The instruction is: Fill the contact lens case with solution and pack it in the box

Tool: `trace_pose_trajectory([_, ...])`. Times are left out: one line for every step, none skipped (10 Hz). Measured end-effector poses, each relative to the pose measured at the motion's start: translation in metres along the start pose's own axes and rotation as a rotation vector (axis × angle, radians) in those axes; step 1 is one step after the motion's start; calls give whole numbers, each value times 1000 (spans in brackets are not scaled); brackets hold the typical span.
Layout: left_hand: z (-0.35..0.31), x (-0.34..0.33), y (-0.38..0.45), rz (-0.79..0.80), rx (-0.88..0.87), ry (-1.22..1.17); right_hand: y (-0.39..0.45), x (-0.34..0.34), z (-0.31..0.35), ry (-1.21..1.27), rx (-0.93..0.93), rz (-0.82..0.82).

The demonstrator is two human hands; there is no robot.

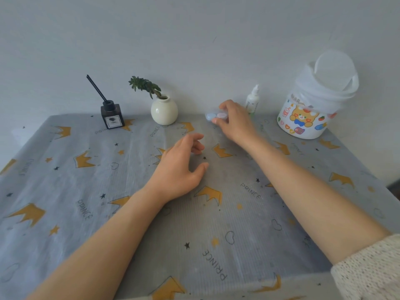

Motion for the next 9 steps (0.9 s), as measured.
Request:
trace_pose_trajectory([0,-1,1,6,-3,3,3,-5,1,4,2,-1])
trace_pose_trajectory([0,-2,1,8,-7,3,3,-9,0,-8,7,-7])
trace_pose_trajectory([0,-2,2,11,-10,5,3,-9,0,-24,17,-24])
trace_pose_trajectory([1,-2,2,14,-7,-3,4,-10,0,-37,30,-34])
trace_pose_trajectory([1,-2,2,14,2,-9,3,-11,-1,-41,35,-30])
trace_pose_trajectory([0,-1,2,11,-4,-11,3,-9,-3,-17,28,-24])
trace_pose_trajectory([-1,-1,2,14,4,-15,1,-4,-4,-4,10,-21])
trace_pose_trajectory([0,2,2,-12,-5,-25,-2,3,-3,28,-1,-29])
trace_pose_trajectory([0,5,2,-43,29,-37,-6,12,-3,118,-40,-38])
Point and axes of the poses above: each hand's wrist, its own y-axis towards the middle knuckle, its own x-axis out of the back of the hand, z = x × y, the point moved 2 cm from there along y, towards the middle knuckle, and after that the axes turned 15 degrees about -x, right-handed, at the moved point
